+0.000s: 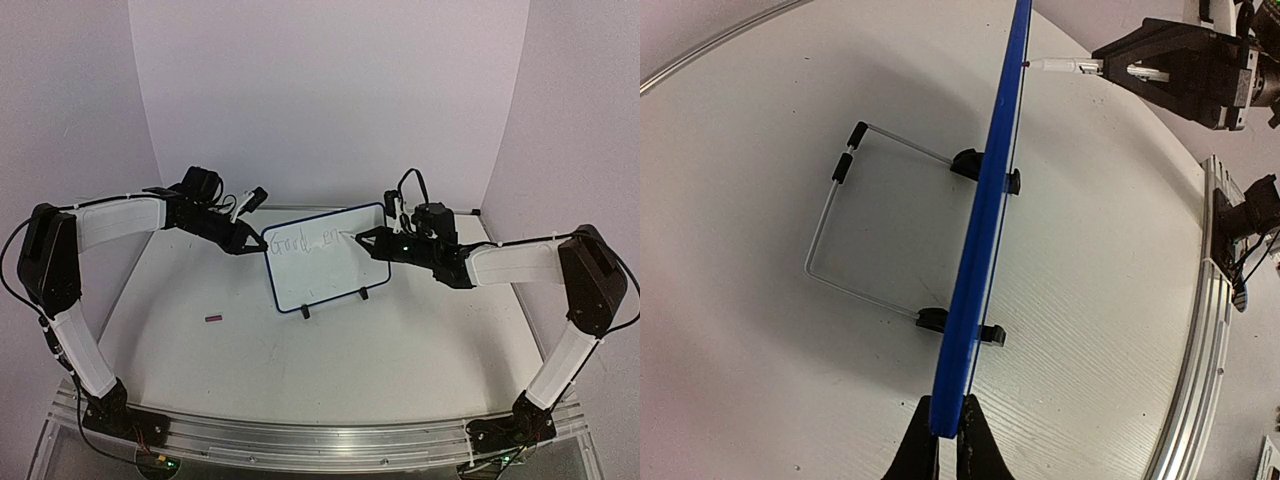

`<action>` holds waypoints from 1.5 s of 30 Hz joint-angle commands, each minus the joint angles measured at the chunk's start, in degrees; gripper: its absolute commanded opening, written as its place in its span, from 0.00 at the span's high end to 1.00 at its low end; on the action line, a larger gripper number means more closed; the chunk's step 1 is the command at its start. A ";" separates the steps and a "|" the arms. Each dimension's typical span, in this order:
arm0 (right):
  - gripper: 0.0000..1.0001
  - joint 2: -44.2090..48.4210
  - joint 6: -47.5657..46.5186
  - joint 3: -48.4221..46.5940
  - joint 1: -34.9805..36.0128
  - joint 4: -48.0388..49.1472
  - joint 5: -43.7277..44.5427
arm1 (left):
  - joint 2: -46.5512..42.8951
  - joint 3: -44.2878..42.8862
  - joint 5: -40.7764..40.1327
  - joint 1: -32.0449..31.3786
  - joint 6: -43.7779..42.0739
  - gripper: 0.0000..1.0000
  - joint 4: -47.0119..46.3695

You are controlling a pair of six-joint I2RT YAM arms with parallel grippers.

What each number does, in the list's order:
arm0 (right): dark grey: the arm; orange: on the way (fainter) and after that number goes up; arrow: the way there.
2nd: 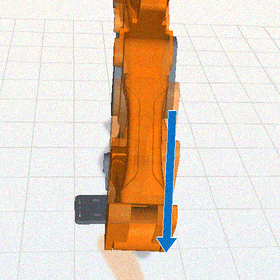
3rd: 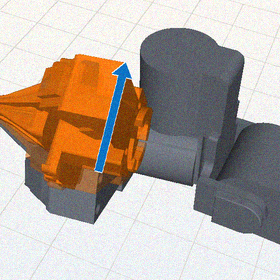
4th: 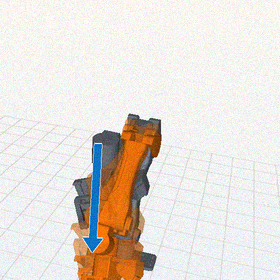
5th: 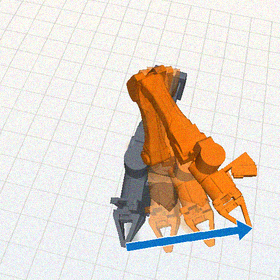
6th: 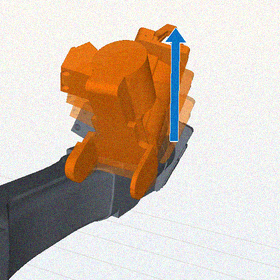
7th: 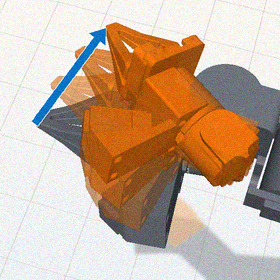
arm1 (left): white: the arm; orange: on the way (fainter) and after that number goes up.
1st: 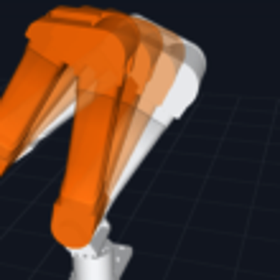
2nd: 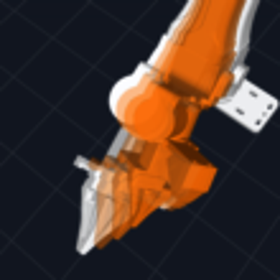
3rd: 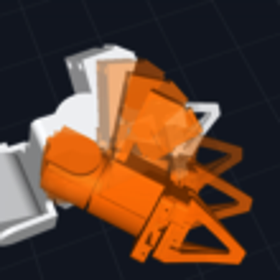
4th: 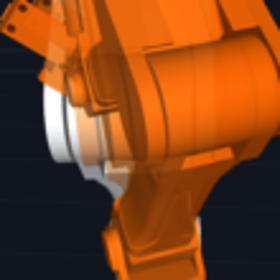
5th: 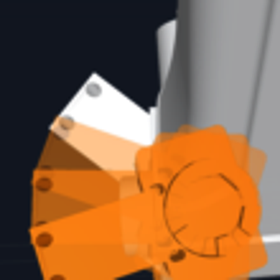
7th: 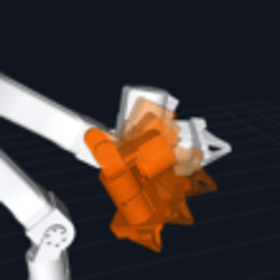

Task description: Write a sentence on the whiteboard

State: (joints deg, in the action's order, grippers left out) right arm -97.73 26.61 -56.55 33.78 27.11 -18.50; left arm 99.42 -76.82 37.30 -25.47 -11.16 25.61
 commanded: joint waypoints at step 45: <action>1.00 -0.35 0.36 0.38 -0.83 1.60 -0.78 | 2.45 0.09 -5.50 -1.00 -3.58 1.00 4.75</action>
State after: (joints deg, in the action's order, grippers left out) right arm -98.48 26.46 -57.93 33.30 27.92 -20.47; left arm 99.44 -76.84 37.23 -25.50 -11.14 25.63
